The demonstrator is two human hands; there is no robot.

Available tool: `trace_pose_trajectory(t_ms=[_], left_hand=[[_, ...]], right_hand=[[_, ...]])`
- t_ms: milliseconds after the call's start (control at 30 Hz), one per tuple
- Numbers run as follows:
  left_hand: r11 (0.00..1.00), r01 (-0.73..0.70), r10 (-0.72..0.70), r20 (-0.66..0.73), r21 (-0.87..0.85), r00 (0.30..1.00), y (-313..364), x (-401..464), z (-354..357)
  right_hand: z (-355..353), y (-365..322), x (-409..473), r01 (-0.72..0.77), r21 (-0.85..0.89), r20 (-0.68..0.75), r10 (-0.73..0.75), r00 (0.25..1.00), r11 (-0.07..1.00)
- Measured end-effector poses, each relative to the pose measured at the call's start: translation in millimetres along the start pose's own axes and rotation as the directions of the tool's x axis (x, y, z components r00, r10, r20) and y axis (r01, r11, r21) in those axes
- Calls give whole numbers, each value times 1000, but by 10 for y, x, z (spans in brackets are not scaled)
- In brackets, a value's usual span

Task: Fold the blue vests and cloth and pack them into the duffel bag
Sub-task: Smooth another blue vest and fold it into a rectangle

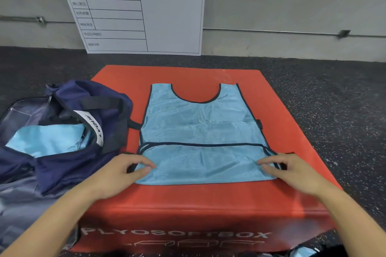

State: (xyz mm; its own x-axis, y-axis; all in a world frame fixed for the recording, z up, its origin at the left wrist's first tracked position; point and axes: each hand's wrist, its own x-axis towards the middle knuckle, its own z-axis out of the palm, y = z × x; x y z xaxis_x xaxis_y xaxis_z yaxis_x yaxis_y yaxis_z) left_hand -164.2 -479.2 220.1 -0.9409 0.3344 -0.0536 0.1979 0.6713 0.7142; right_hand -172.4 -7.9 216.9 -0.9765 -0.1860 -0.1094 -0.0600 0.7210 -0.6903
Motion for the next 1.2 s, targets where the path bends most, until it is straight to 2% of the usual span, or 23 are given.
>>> trace_pose_trajectory(t_ms=[67, 133, 200, 333, 400, 467, 533, 567, 633, 767, 833, 933, 1067, 1200], left_hand=[[1000, -20, 20, -107, 6, 994, -9, 13, -6], [998, -28, 13, -234, -59, 972, -4, 60, 16], [985, -6, -47, -297, -173, 954, -12, 110, 36], [948, 23, -99, -226, -317, 969, -114, 186, 22], [948, 49, -99, -145, -314, 984, -115, 179, -6], [965, 59, -66, -19, -255, 998, -131, 175, -12], [971, 84, -73, 58, -226, 996, -155, 171, 3], [971, 92, -84, 46, -222, 995, -169, 174, 8], [968, 84, -93, -31, -235, 995, -184, 203, 28], [954, 58, -115, -178, -294, 977, -232, 260, 65], [950, 36, -97, -184, -309, 978, -193, 268, 74], [950, 46, -95, -146, -308, 985, -230, 269, 79], [945, 58, -96, -102, -322, 990, -351, 288, 79], [934, 82, -128, -111, -347, 986, -428, 310, 104]], right_hand=[[0, 0, 52, 44, -36, -76, -46, 996, 998], [-7, -19, 121, 104, 32, -211, -95, 973, 994], [8, -42, 194, 145, 143, -286, -100, 953, 979], [51, -11, 275, 145, 215, -261, -86, 961, 966], [38, -23, 269, 161, 203, -253, -107, 961, 966], [15, -38, 256, 167, 124, -219, -138, 966, 978], [33, -56, 249, 138, -57, -114, -144, 983, 989], [59, -68, 245, 130, -131, -80, -141, 987, 983], [103, -120, 245, 159, -177, -123, -182, 976, 971], [146, -217, 271, 215, -92, -293, -233, 927, 972], [158, -181, 293, 179, -54, -289, -187, 939, 982], [134, -58, 318, 71, 15, -205, -66, 977, 997], [78, 91, 294, -31, 159, -191, 61, 980, 987], [77, 160, 282, -65, 206, -146, 97, 985, 976]])
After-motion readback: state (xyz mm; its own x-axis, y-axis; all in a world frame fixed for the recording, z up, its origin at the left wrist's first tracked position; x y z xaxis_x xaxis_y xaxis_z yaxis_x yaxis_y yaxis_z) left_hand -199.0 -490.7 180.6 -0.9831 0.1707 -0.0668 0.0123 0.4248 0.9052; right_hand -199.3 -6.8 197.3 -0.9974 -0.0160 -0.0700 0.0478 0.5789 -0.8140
